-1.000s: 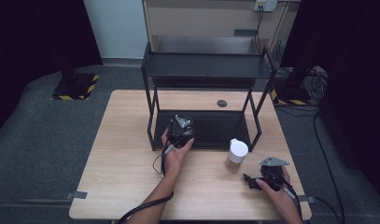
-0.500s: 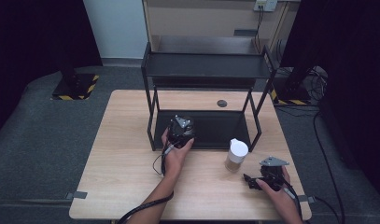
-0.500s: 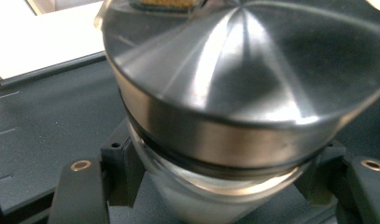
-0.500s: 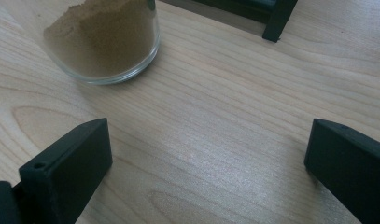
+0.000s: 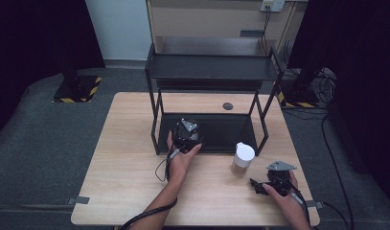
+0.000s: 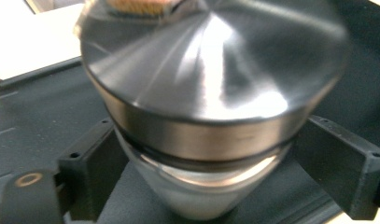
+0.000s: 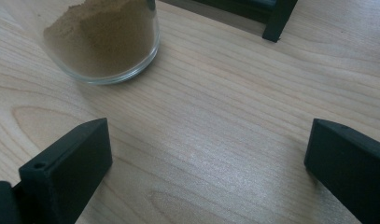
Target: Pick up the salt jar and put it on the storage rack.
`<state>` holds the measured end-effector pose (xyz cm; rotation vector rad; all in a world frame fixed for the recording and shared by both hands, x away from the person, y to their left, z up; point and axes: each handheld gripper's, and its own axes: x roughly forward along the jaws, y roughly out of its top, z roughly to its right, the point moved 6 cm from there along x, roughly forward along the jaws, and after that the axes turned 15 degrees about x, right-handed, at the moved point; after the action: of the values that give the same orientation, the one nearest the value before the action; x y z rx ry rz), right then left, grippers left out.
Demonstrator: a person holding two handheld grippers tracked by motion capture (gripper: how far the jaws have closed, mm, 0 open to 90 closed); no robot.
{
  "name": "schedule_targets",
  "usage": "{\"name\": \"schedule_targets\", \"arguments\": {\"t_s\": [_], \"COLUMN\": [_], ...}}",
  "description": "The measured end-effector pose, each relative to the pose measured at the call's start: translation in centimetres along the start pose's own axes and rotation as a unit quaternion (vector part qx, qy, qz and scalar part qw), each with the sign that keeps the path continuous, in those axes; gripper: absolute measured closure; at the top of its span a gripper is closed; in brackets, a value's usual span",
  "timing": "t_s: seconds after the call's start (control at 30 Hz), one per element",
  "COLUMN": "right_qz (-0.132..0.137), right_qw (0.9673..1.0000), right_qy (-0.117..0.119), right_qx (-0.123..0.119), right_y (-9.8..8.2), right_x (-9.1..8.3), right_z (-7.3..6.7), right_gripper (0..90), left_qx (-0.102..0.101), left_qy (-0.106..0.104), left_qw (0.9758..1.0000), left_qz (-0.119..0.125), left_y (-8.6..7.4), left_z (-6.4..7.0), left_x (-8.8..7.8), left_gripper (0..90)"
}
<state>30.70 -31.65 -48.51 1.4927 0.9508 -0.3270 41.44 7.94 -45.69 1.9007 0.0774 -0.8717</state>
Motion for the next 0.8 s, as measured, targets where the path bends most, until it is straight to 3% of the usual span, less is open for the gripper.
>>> {"name": "schedule_targets", "arguments": {"t_s": [0.43, 0.8], "right_qz": [0.000, 0.000], "right_qw": [1.0000, 1.0000], "right_qy": [0.000, 0.000], "right_qx": [0.000, 0.000], "right_y": [0.0, 0.0], "right_x": [0.0, 0.0], "right_z": [0.0, 0.0], "right_gripper": [1.2, 1.2], "left_qx": [0.006, 0.006], "left_qy": [-0.008, -0.019], "left_qw": [0.9999, 0.9997], "left_qz": [-0.003, 0.012], "left_y": [-0.2, -0.8], "left_z": [-0.3, -0.1], "left_x": [-1.6, -3.0], "left_gripper": [4.7, 4.1]}}
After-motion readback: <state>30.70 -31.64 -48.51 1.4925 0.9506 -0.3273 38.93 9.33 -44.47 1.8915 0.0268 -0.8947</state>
